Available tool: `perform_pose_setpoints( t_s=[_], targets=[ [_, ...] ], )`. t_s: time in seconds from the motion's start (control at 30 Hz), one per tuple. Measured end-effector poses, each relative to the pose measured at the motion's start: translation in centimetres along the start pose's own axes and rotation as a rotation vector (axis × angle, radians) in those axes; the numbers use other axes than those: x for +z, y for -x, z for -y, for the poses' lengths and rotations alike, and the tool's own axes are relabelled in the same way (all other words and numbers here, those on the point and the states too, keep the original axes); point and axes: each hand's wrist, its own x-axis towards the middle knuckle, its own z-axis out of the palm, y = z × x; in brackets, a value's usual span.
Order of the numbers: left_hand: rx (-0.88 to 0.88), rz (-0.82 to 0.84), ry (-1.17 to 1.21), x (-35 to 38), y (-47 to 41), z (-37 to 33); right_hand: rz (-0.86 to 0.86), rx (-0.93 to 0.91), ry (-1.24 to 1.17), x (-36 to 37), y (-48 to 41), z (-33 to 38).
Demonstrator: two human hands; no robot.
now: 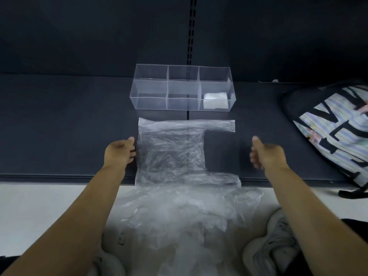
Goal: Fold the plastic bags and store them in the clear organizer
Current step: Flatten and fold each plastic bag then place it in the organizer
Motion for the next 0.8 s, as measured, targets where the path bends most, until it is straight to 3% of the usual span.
perform_pose_setpoints(
  t_s=[0.2, 0.3, 0.47, 0.6, 0.67, 0.73, 0.8],
  targets=[
    [-0.031, -0.035, -0.223, -1.3, 4.3, 4.1, 0.111, 0.209, 0.036, 0.3, 6.7, -6.5],
    [-0.083, -0.021, -0.195, -0.9, 5.5, 4.5, 0.183, 0.163, 0.062, 1.0, 8.2, -6.8],
    [-0.214, 0.031, 0.029, -0.8, 6.8, 5.4, -0.028, -0.069, 0.199, 1.3, 8.7, -7.5],
    [-0.307, 0.013, 0.222, -0.8, 7.7, 5.2, -0.142, -0.103, -0.036, 0.8, 7.4, -6.9],
    [-0.324, 0.006, 0.273, -0.9, 7.9, 5.1, -0.174, -0.064, -0.233, -0.1, 6.5, -6.3],
    [-0.329, 0.030, 0.294, -1.0, 8.0, 5.1, -0.146, 0.042, -0.233, -1.0, 5.6, -6.0],
    [-0.342, 0.063, 0.301, -1.1, 8.0, 5.1, 0.006, 0.240, -0.158, -1.4, 5.6, -5.7]
  ],
)
